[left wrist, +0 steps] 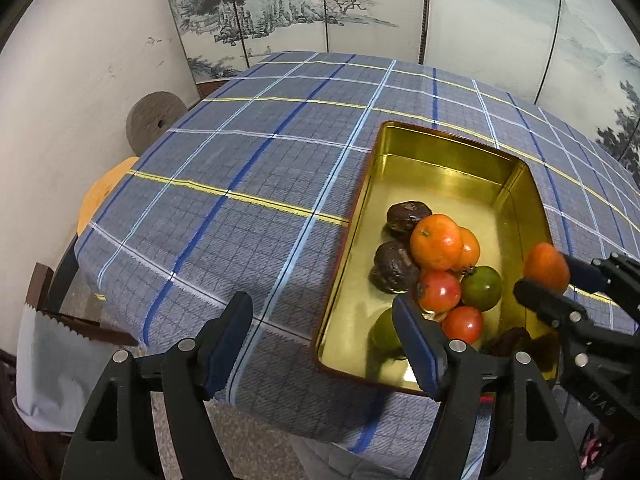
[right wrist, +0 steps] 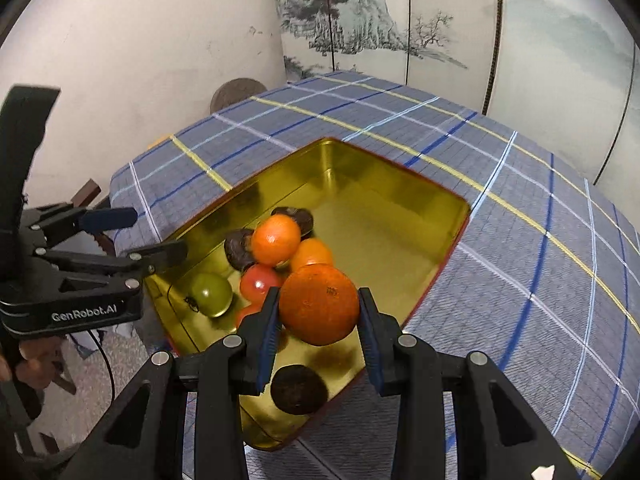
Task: Organize fruits
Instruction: 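Carry the orange into the gold tin with the right tool and release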
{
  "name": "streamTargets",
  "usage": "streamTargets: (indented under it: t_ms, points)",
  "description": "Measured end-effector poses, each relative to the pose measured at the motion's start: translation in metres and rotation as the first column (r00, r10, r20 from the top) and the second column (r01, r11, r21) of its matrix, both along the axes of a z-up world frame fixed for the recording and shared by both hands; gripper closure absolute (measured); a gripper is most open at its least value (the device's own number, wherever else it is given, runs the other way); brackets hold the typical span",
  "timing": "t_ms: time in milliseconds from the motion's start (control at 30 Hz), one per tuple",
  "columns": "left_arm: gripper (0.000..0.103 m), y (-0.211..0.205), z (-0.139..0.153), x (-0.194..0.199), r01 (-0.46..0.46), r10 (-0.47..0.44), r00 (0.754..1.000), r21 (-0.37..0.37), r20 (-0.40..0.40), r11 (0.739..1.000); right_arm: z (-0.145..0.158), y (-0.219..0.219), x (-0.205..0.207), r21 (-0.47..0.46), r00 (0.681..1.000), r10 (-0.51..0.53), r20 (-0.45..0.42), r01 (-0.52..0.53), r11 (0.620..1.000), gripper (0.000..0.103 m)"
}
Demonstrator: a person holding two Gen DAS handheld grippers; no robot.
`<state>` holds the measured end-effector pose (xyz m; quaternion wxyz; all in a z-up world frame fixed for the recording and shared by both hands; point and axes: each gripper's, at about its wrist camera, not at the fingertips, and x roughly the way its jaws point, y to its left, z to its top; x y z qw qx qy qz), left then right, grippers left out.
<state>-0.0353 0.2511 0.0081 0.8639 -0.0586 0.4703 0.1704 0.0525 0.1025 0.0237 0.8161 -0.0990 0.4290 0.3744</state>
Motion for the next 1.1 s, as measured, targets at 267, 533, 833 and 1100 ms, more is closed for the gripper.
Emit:
streamTargets:
  t_ms: [267,533,833,1100]
  points:
    - [0.030,0.009,-0.002,-0.008,-0.017,0.017,1.000,-0.006,-0.005,1.000,-0.010,0.011,-0.010,-0.036,1.000,0.007,-0.017,-0.007,0.999,0.069]
    - [0.030,0.012,-0.002,-0.014,-0.020,0.020,1.000,-0.012,-0.007,1.000,-0.016,0.015,-0.010,-0.059,1.000,-0.015,-0.019,0.014,0.998,0.069]
    - [0.030,0.012,-0.004,-0.020,-0.030,0.030,1.000,-0.028,-0.010,0.999,-0.022,0.019,-0.010,-0.105,0.997,-0.079,0.014,0.080,0.991,0.068]
    - [0.030,0.003,-0.003,-0.022,-0.015,0.015,1.000,-0.042,-0.010,0.999,-0.023,0.020,-0.011,-0.106,0.995,-0.099,0.009,0.099,0.989,0.067]
